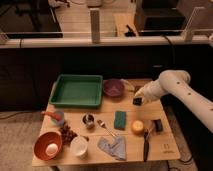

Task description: Place eraser in table surface

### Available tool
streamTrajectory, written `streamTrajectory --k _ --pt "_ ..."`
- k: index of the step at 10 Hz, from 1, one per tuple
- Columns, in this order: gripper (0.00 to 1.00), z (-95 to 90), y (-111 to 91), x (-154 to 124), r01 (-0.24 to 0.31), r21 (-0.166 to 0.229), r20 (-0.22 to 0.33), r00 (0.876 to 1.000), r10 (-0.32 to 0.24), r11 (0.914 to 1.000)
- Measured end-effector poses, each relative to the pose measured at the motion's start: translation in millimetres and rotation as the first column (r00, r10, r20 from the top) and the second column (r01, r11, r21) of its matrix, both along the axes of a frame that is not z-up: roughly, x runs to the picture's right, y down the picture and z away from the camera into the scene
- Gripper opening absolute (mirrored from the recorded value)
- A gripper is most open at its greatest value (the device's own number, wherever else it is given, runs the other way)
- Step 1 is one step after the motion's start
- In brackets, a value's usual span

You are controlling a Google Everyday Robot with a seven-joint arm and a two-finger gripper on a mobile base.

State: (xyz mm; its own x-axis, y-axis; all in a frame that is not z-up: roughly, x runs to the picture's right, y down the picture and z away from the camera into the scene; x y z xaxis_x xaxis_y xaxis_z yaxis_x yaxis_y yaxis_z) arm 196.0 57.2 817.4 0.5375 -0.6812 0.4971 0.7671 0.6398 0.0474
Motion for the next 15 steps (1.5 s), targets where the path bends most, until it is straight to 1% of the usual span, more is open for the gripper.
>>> streamTrajectory --k 3,5,6,7,10,13,15 --pt "0.00 22.5 9.4 0.7 -0.016 -0.047 -0.001 1.000 0.016 0.9988" --pt "0.00 37.6 18.4 -0.1 -0.026 -0.089 0.004 1.000 0.026 0.9957" --pt "0.00 41.3 20.7 -1.4 -0.025 -0.100 0.007 1.000 0.026 0.9947" --pt "0.00 46.7 26.0 -1.3 -0.026 -0.121 0.009 1.000 0.027 0.9924" --pt "0.00 55.5 36.6 0.0 -0.030 -0.158 0.010 0.999 0.032 0.9869" --pt "0.01 62.2 43.6 2.6 -0.036 -0.182 0.012 0.999 0.039 0.9826" --pt "0.18 66.7 48.1 4.5 -0.028 -0.191 0.008 1.000 0.030 0.9812"
